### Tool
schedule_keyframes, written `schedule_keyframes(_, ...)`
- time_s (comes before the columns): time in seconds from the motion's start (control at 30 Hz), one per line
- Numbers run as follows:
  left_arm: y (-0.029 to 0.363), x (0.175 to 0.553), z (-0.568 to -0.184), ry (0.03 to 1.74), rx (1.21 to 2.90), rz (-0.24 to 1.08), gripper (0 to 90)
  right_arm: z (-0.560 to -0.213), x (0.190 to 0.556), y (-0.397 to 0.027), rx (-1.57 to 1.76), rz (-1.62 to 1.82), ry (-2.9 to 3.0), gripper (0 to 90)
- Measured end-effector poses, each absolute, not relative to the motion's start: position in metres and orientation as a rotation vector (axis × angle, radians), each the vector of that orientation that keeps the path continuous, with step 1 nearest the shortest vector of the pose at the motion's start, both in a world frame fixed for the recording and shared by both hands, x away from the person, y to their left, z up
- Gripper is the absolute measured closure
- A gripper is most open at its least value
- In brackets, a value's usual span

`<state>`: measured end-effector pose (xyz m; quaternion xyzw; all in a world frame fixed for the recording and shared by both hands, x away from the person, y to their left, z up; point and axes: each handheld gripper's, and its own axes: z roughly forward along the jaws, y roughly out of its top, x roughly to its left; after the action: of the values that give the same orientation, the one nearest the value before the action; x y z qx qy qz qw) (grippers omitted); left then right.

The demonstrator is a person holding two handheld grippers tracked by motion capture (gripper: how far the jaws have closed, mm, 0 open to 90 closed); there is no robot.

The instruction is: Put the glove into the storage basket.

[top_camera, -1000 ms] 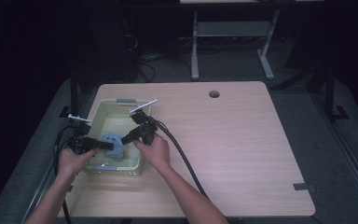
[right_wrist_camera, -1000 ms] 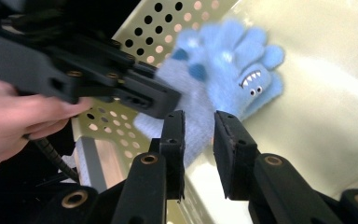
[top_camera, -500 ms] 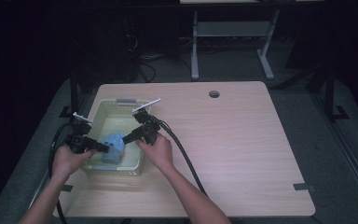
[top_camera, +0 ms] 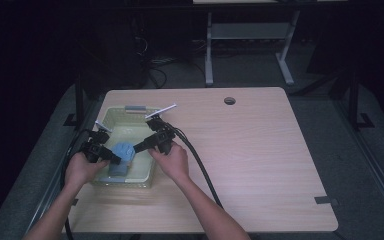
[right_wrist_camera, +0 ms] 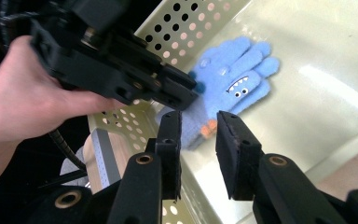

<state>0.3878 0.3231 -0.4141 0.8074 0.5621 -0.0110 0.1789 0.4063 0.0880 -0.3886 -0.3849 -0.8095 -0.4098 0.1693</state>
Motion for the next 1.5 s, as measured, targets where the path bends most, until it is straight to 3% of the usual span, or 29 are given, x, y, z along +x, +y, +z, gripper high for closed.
schedule_keyframes(0.57, 0.331, 0.381, -0.398, 1.507, 2.177, 0.000, 57.5, -0.388, 0.406, 0.081, -1.097, -1.172, -2.288, 64.0)
schedule_keyframes(1.27, 0.323, 0.374, -0.378, 1.406, 2.056, 0.020, 52.9, -0.380, 0.407, 0.064, -1.084, -1.195, -2.301, 53.8)
schedule_keyframes(1.5, 0.317, 0.371, -0.371, 1.369, 2.030, 0.041, 48.2, -0.371, 0.408, 0.049, -1.085, -1.245, -2.277, 46.7)
